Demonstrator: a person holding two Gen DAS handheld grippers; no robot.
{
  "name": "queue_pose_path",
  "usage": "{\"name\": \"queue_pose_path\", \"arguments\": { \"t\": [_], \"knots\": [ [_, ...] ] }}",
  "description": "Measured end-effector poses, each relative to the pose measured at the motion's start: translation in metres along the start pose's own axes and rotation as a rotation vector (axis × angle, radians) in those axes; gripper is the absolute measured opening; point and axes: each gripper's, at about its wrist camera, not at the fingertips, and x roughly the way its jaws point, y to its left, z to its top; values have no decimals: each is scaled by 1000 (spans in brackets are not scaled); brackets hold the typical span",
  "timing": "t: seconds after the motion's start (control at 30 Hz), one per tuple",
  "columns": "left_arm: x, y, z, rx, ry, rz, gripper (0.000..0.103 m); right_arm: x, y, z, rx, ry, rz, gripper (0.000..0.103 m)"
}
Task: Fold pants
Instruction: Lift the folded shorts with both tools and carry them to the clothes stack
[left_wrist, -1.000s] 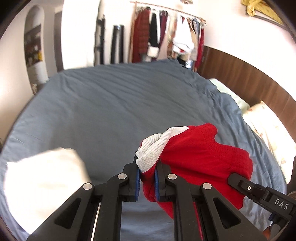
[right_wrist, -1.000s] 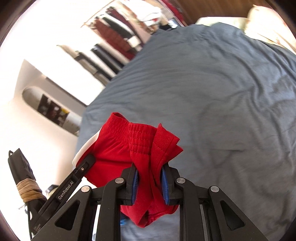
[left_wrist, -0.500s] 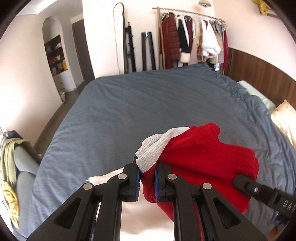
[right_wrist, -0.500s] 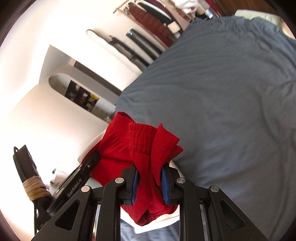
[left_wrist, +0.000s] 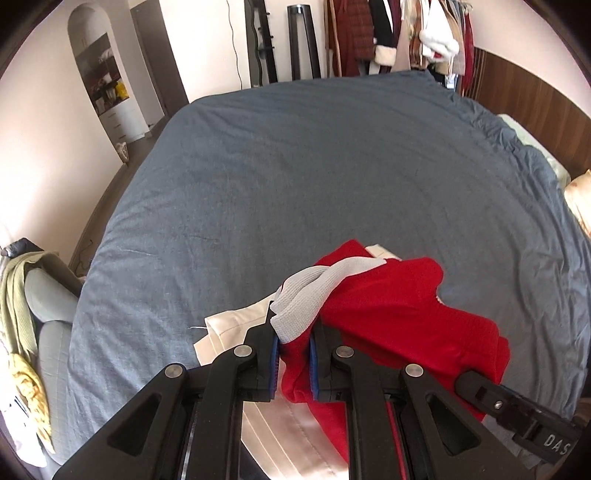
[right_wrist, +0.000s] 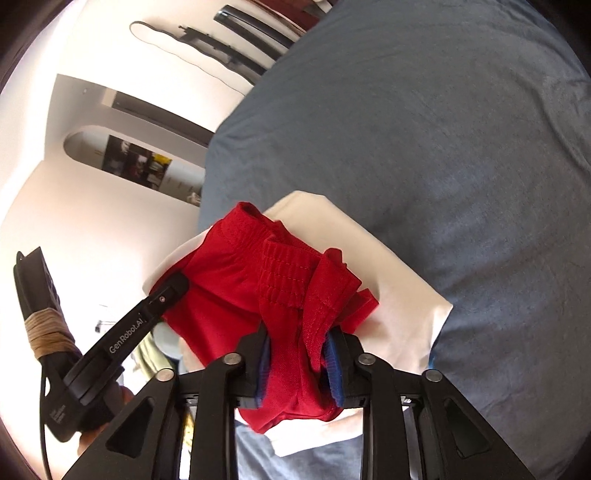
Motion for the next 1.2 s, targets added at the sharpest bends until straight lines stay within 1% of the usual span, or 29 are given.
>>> {"name": "queue_pose_path", "arguments": {
  "t": [0.03,0.07,0.1,0.13,0.17,0.23,0.27,0.33,0.43,0.5,0.6,0.7,0.77,0.83,0.9,0.97,1.0,1.1,1.17,1.2],
  "knots": [
    [4,0,1,6,12,4,20,2,-1,1,0,5,-4,34],
    [6,0,0,13,18,12,22,6,2,0,1,10,-8,36],
    [8,0,1,21,22,20,28,7,2,0,1,12,-21,42],
    [10,-1,1,33,26,36,37,9,4,-1,-2,12,-43,45],
    [11,-2,1,43,28,66,42,9,6,-1,-4,13,-64,49],
    [11,0,1,48,19,109,57,7,3,1,-5,9,-95,51],
    [11,2,1,46,18,114,61,5,2,1,-11,6,-109,54],
    [12,7,1,25,19,118,67,1,3,3,-33,-6,-143,56],
    [15,15,2,-4,30,126,70,-6,9,7,-79,-40,-199,64],
    [18,16,3,-8,35,124,71,-8,11,8,-91,-33,-226,65],
    [16,14,4,5,29,124,71,-12,10,6,-87,-9,-236,65],
    [5,10,5,37,-3,149,70,-23,8,4,-60,8,-218,65],
    [-9,11,4,37,-36,174,70,-34,9,3,-65,-15,-222,65],
    [-27,13,-2,11,-66,195,70,-41,12,4,-85,-51,-227,65],
    [-44,13,-12,-11,-99,174,70,-49,15,6,-105,-80,-208,65],
    [-60,9,-28,-38,-114,124,70,-57,17,10,-142,-115,-168,65],
    [-64,7,-36,-51,-116,105,70,-59,18,13,-167,-118,-161,65],
    [-69,-2,-63,-108,-99,46,70,-59,22,22,-295,-111,-111,65],
    [-65,-10,-80,-159,-76,2,69,-57,24,24,-382,-96,-101,65],
    [-61,-13,-88,-186,-64,-27,67,-55,24,24,-430,-93,-105,65]
  ]
}}
